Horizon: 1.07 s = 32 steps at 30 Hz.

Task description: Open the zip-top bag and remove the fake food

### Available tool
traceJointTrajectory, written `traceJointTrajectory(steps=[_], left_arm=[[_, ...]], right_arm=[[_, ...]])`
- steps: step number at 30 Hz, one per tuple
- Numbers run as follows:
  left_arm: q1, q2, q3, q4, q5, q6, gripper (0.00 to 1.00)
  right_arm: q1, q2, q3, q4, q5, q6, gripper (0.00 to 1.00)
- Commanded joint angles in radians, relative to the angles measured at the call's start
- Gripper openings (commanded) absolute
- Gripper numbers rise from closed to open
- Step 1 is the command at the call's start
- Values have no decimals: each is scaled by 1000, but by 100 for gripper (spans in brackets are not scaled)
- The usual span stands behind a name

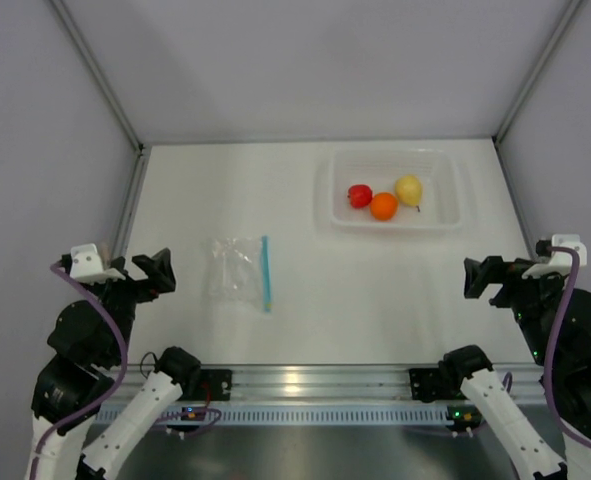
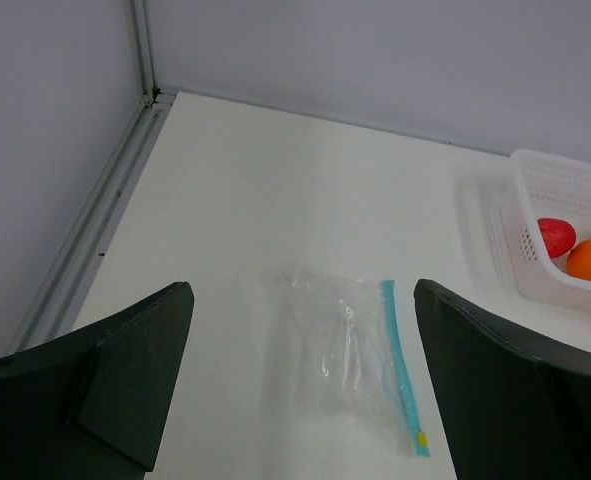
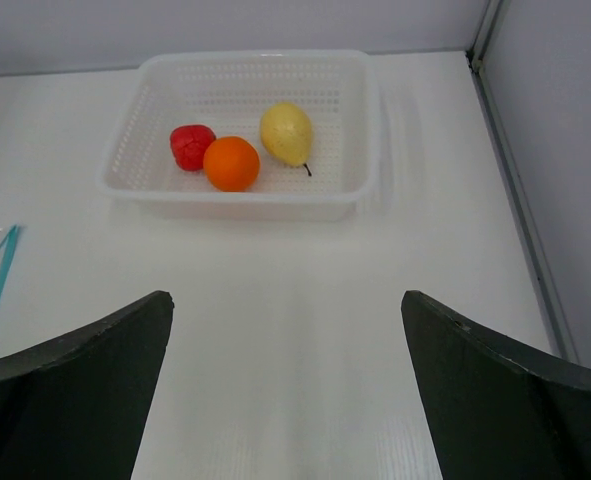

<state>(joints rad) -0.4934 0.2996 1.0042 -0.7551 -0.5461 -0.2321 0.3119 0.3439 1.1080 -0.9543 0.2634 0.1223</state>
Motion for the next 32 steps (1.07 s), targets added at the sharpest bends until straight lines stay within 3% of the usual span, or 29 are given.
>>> traceJointTrajectory(steps=[1,32], left_arm=[[3,-23,60,-53,-21,31,98],[3,-43,54,-72,-15,39,98]], right_arm=[[12,-22,39,-40,52,-15,99],[12,-10,-5,-8,51,0,100]])
